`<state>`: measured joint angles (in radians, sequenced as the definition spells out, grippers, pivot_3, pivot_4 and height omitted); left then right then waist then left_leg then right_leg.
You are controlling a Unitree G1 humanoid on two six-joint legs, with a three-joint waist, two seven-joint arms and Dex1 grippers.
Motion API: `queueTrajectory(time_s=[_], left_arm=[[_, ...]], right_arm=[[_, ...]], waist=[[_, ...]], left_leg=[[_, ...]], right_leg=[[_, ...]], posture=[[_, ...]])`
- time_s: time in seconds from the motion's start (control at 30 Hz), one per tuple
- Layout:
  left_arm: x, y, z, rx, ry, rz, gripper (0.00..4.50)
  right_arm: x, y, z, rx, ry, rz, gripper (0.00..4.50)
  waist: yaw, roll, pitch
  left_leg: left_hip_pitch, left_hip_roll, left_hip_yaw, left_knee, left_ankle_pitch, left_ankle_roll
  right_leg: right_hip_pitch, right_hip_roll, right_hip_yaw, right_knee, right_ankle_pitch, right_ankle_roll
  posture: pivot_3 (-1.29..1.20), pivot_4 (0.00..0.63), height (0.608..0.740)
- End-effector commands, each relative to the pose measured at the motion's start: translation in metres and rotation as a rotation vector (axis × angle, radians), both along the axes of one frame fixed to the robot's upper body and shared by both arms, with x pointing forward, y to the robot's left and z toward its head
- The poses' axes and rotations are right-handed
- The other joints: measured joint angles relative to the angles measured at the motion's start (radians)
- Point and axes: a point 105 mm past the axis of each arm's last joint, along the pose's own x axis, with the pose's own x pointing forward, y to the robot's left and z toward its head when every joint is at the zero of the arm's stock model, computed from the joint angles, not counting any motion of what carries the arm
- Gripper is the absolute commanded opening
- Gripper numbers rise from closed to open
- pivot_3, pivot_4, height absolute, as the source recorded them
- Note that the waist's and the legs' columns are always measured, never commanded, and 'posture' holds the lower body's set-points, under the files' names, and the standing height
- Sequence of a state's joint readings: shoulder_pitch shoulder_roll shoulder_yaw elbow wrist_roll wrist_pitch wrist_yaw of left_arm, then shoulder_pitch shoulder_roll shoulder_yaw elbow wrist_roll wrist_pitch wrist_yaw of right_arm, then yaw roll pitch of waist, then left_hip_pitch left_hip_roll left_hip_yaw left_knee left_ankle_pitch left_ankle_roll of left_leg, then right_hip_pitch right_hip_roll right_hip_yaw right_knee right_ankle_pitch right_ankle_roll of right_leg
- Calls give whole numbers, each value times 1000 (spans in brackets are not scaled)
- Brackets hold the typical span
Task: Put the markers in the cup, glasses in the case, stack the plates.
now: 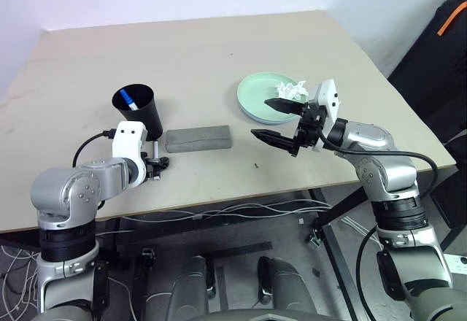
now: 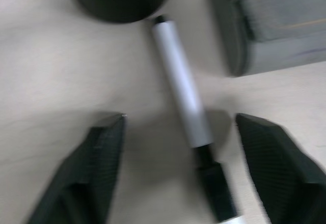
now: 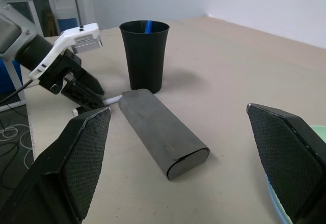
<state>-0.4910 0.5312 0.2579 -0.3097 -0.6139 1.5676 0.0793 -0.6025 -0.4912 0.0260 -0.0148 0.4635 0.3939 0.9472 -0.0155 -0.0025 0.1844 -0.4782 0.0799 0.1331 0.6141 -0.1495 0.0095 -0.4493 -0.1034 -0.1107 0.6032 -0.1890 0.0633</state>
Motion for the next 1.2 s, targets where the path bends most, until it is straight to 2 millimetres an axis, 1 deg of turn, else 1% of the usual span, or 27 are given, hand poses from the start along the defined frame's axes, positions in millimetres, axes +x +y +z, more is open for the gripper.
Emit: queueTrajectory(time_s=[0.03, 0.17, 0.27, 0.4, 0.5, 0.53, 0.6, 0.63, 0.7, 0.8, 0.9, 0.93, 1.03, 1.07, 1.1, 1.13, 1.2], left_arm=[[-5, 19, -6, 43, 65, 66, 2295], [-5, 25, -3, 61, 57, 89, 984], [-6, 27, -3, 59, 58, 92, 20], [-7, 34, -4, 85, 66, 117, 20], [-6, 44, 2, 95, 48, 165, 20], [-4, 50, 5, 101, 36, 189, 20], [-1, 65, 11, 121, 17, 255, 20], [0, 76, 15, 149, -3, 294, 20], [1, 90, 21, 184, -29, 344, 20], [-1, 128, 45, 232, -108, 467, 20], [-4, 152, 62, 271, -176, 549, 20], [-4, 161, 70, 291, -220, 576, 20], [1, 182, 108, 320, -445, 664, 20], [5, 186, 128, 349, -563, 658, 20], [10, 185, 142, 371, -651, 629, 20], [15, 181, 154, 376, -737, 581, 20], [25, 167, 171, 295, -890, 498, 20]], right_arm=[[-4, -1, 14, 18, -65, -2, 4500], [-3, -2, 14, 18, -65, -6, 4500], [-2, -3, 14, 18, -68, -8, 4500], [-2, -4, 15, 17, -72, -11, 4500], [-2, -5, 16, 20, -75, -11, 4500], [-2, -5, 17, 20, -75, -11, 4500], [-2, -5, 17, 24, -76, -9, 4500], [-2, -5, 18, 27, -75, -7, 4500], [-3, -5, 18, 30, -71, -3, 4500], [-9, 0, 10, 7, 23, 54, 4500], [-13, 1, 9, -9, 61, 73, 4500], [-12, 1, 11, -8, 54, 74, 4500], [-11, 2, 11, -11, 39, 69, 4500], [-12, 2, 12, -10, 35, 73, 4500], [-12, 3, 12, -9, 33, 76, 4500], [-12, 3, 13, -8, 31, 77, 4500], [-12, 2, 13, -9, 24, 73, 4500]], waist=[[0, 0, 0], [-2, 0, 0], [0, 0, 0], [0, 0, 0], [-2, 0, 0], [-2, 0, 0], [-2, 0, 0], [-3, 0, 0], [-3, 0, 0], [2, 0, 0], [8, 0, 0], [9, 0, 0], [11, 0, 0], [11, -1, -1], [12, -2, -1], [13, -2, -1], [20, -2, -1]], left_leg=[[0, 0, 0, 0, 0, 0], [0, 1, 0, 0, 0, -1], [0, 2, 0, 0, 0, -1], [0, 2, 0, 0, 0, -1], [0, 2, 0, -1, 0, -1], [0, 2, 0, -1, 0, -1], [0, 2, 0, -1, 0, -1], [0, 3, 0, -1, 0, -1], [-1, 3, 0, -1, 0, -1], [-2, 3, -1, -2, 1, -2], [-2, 4, -1, -2, 1, -2], [-3, 4, -1, -2, 1, -2], [-4, 4, 1, -4, 1, -2], [-6, 4, 1, -4, 1, -2], [-8, 4, 1, -4, 1, -2], [-10, 4, 2, -4, 1, -2], [-13, 3, 3, -3, 1, -2]], right_leg=[[0, 0, 0, 0, 0, 0], [-1, 1, 1, 0, 0, -1], [-1, 1, 1, 0, 0, -1], [-1, 1, 1, 0, 1, -1], [-2, 1, 1, 0, 1, -2], [-2, 2, 1, 0, 1, -2], [-2, 2, 1, 0, 2, -3], [-3, 2, 1, 0, 2, -4], [-5, 4, 1, 0, 4, -6], [-11, 4, 1, 0, 4, -7], [-11, 3, 1, -1, 5, -7], [-11, 2, 1, -2, 5, -7], [-12, 1, 1, -7, 7, -8], [-13, 1, 1, -7, 8, -7], [-14, 1, 1, -7, 8, -7], [-16, 1, 1, -7, 8, -7], [-17, 1, 1, -7, 8, -7]], posture=[[0, 150, 739], [0, 150, 739], [0, 150, 739], [0, 150, 739], [0, 150, 739], [0, 150, 739], [0, 150, 739], [0, 150, 739], [0, 150, 739], [0, 150, 739], [0, 150, 739], [0, 150, 739], [0, 150, 739], [0, 150, 739], [0, 150, 739], [0, 150, 739], [0, 150, 739]])
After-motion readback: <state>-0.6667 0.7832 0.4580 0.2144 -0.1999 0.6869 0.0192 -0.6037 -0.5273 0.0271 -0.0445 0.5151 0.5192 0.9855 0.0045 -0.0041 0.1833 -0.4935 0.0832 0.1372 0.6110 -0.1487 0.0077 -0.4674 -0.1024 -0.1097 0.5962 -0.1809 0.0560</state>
